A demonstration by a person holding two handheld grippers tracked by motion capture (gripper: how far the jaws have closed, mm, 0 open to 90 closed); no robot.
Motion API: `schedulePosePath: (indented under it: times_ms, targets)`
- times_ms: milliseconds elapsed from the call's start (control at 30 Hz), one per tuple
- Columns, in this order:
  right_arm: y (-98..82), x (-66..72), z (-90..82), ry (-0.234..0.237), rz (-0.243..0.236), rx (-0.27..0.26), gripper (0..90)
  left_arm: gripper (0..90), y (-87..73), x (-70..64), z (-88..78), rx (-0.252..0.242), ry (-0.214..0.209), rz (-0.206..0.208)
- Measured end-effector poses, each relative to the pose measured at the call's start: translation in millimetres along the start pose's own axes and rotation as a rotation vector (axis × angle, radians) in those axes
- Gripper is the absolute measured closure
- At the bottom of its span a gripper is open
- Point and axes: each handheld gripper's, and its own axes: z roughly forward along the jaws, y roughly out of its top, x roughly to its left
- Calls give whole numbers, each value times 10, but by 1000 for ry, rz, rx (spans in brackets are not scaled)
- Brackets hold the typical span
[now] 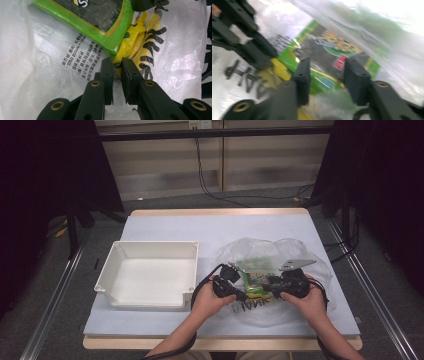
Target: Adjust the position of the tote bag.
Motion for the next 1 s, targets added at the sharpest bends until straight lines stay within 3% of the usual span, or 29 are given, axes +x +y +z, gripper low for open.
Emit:
schedulePosePath:
  times_ms: [167,200,367,533,733,867,1000]
  targets:
    - [-99,-21,-99,-31,22,-13,419,803,2,-16,17,-15,6,-13]
    - [-133,-11,-127,-54,30,-5,361,803,6,-17,12,-10,10,-10]
    - [-226,-32,-105,-49,49,32,352,793,7,-12,-12,-19,7,-12]
    - [-257,-17,-59,-59,31,59,355,556,58,6,-125,-57,23,-18]
    - [-259,-16,-53,-61,26,56,356,447,186,28,-259,-111,47,-33]
    - [-259,-16,-53,-63,28,56,356,449,313,34,-322,-136,65,-23]
    - [-257,-18,-48,-65,24,54,355,547,448,80,-290,-140,73,-39]
